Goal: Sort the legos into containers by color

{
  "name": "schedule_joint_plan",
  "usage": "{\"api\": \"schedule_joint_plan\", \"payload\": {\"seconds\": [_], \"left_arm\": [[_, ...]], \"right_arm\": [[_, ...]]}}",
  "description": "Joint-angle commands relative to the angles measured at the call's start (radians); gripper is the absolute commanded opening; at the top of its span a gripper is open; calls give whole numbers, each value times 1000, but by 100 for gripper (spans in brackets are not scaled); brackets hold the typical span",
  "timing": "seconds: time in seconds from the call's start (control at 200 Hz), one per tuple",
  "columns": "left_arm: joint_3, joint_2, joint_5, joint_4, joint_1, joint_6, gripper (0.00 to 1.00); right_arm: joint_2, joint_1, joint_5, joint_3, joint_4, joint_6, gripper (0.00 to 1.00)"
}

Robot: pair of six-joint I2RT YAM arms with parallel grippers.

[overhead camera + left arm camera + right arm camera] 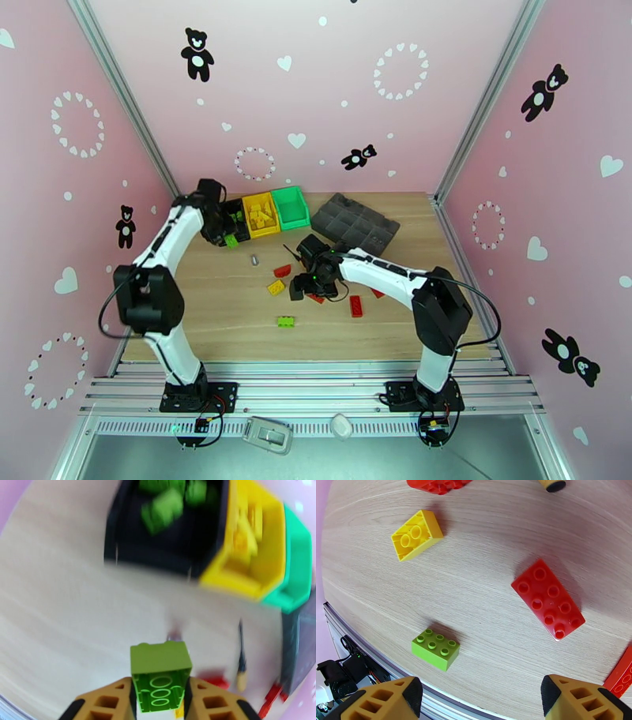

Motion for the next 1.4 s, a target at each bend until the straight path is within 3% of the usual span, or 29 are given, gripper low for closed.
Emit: {"api": "schedule_joint_plan", "payload": {"seconds": [0.0, 0.09, 0.215, 0.28, 0.38, 0.511, 0.721, 0.871, 1.081, 1.221, 1.396], "left_arm": [[198, 132, -6, -59, 34, 39, 43], [385, 241, 13, -100, 54, 41, 50], [618, 357, 30, -193, 63, 36, 74], [626, 356, 45, -202, 63, 31, 75], [492, 271, 46, -157, 35, 38, 75], [192, 104, 45, -73, -30, 40, 78], [-297, -154, 92, 55, -181, -24, 80], [-531, -289, 92, 96, -302, -65, 81], [-693, -399, 94, 109, -493, -149, 91], [-710, -352, 86, 122, -634, -193, 92], [-676, -252, 58, 109, -747, -220, 92]], "right_arm": [[24, -4, -8, 49, -43, -7, 84], [29, -6, -8, 64, -48, -2, 84], [30, -9, -5, 75, -52, -2, 84], [29, -12, -2, 76, -52, -5, 84], [25, -20, 5, 71, -41, -2, 84], [29, -21, -7, 65, -22, -11, 84], [33, -10, 4, 61, -39, -57, 85], [-16, -10, 28, -7, -38, -46, 85], [-157, -14, 89, -195, -35, -3, 89], [-272, -20, 116, -336, -14, 45, 92], [-395, -23, 132, -448, -12, 85, 93]]}}
